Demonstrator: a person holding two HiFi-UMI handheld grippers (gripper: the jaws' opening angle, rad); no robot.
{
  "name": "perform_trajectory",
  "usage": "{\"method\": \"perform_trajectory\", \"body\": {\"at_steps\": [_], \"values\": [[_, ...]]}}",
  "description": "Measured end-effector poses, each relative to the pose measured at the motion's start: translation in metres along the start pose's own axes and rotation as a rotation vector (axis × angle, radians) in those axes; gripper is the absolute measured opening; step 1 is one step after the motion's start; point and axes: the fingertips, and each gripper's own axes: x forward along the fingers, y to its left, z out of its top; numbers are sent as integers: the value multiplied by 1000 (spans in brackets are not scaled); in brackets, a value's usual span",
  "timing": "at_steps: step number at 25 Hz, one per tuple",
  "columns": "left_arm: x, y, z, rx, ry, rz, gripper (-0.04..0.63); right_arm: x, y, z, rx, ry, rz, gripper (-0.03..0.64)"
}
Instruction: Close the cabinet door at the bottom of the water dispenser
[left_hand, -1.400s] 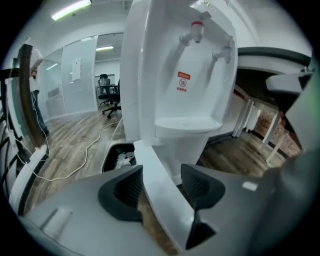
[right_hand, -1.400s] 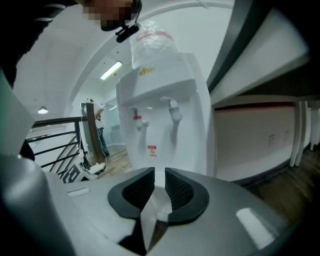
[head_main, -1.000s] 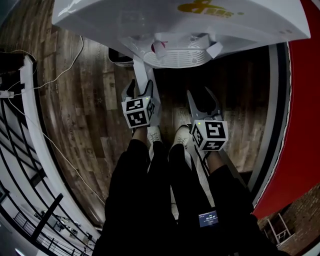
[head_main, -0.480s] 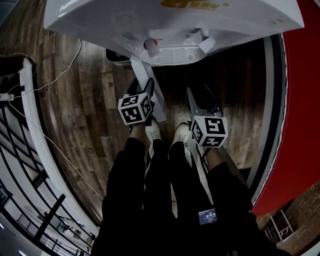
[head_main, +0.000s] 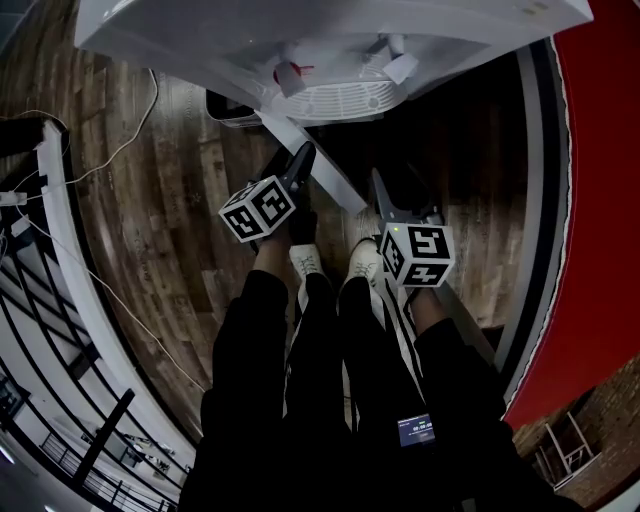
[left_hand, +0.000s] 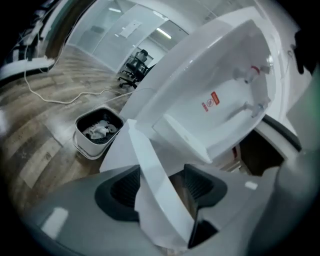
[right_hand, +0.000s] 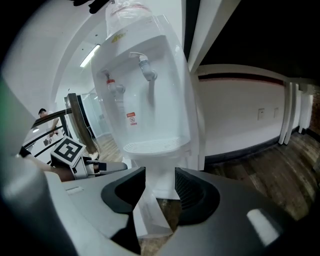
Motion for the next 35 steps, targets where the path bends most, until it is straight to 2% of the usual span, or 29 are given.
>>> {"method": "perform_trajectory", "body": {"at_steps": [1,6,12,18,23,29,33,35], "values": [[2,-2,0,-13,3,-21,267,0,1,-1,1,3,2,184],[11,-8,-3,20,21,-63,240,-1,6,-9,0,10,11,184],[28,-24,-3,118,39,-151,229,2,4,-19,-8,21,14,184],[43,-37,-1,215,62,-167,250,3,-2,-17,-1,16,-1,186],[55,-51,3,317,44,-224,303,5,-8,-14,-9,20,-4,190],[68,-60,8,381,8,-233,310,4,-11,-8,-18,2,1,192],[64,-61,6,385,-18,-242,326,4,-12,-11,-18,5,-9,189],[58,-62,-1,440,-16,-255,306,1,-14,-8,-10,-12,-18,174]]}}
